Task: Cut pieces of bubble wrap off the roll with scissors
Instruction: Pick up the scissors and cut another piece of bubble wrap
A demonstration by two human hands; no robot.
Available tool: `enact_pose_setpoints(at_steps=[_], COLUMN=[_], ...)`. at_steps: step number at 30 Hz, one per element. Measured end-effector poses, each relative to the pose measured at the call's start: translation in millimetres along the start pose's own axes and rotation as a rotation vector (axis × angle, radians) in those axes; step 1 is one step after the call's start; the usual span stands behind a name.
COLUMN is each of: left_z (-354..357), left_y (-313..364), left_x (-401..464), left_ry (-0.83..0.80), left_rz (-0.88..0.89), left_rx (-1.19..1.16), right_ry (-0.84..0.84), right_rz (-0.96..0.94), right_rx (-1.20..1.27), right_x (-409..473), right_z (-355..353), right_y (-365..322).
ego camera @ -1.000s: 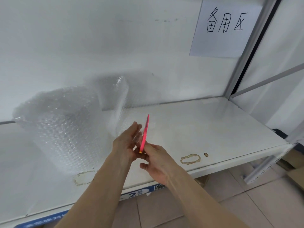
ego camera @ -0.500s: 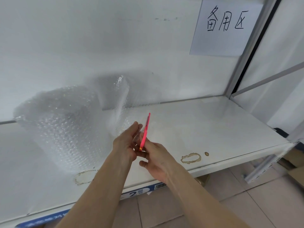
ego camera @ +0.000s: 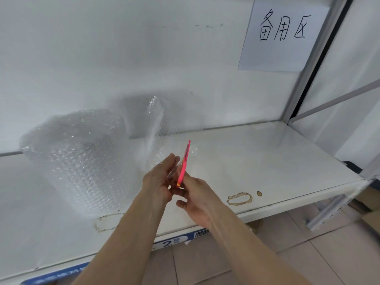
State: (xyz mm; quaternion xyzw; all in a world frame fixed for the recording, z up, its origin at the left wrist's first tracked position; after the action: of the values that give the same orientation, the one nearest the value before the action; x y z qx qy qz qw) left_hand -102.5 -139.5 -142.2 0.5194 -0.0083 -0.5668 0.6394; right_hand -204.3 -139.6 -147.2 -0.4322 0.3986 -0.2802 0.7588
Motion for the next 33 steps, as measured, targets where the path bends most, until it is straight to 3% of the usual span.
enact_pose_setpoints(at_steps=[33], left_z=[-2], left_y=[0], left_x=[-8], left_ry=[-0.006], left_rz=[-0.019], left_rx=[-0.016], right_ry=[0.058], right_rz=[-0.029], right_rx=[0.046], right_x=[4], right_z=[0], right_y=[-14])
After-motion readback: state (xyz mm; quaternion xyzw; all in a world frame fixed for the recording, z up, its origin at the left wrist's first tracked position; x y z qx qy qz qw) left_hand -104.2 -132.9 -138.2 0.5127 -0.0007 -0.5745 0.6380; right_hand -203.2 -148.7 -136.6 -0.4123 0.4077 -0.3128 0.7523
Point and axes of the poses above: each hand's wrist, its own x-axis towards the middle knuckle, its own z-axis out of the palm, y = z × x, the point moved 2 cm from there along x, towards the middle knuckle
